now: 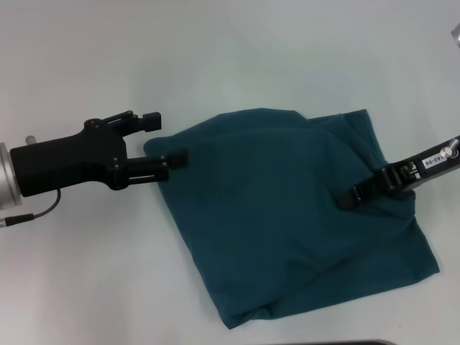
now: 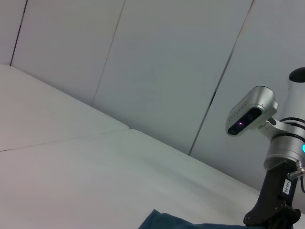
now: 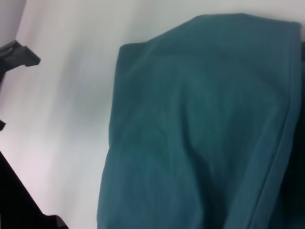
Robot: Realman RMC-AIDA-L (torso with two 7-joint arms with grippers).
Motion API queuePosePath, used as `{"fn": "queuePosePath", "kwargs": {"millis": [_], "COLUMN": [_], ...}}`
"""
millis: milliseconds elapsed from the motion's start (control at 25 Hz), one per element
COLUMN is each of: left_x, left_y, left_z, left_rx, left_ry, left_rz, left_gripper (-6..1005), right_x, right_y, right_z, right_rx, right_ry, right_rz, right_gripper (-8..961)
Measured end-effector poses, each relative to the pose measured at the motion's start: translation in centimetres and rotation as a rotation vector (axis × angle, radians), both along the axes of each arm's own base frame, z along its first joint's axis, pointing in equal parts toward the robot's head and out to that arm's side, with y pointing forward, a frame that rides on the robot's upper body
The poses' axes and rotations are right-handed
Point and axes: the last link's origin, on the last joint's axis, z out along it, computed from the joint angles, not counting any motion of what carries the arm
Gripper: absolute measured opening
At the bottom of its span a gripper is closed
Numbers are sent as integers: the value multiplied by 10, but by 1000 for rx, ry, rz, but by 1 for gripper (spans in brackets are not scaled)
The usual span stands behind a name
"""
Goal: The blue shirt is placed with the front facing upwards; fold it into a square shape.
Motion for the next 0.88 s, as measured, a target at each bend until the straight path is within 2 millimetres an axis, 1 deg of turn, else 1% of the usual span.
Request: {"fn": "queuePosePath", "kwargs": {"millis": [120,240,600,880], "left_x": [0,1,2,0], "left_y": [0,2,5,7], "left_z": [0,0,2,7], "left_rx": [1,2,12,18], "left_ry": [1,1,8,13], "left_rz": [-1,-4,-5,-2], "left_gripper": [908,907,908,908], "right_x": [1,0,1,-7], "right_y": [-2,-5,-20,-28], "right_z": [1,-3,-8,-17], "right_rx": [14,21,70,140], "right_ry": [23,58,191,305], "right_rz": [17,41,136,250], "right_gripper": [335,106,55,45]}}
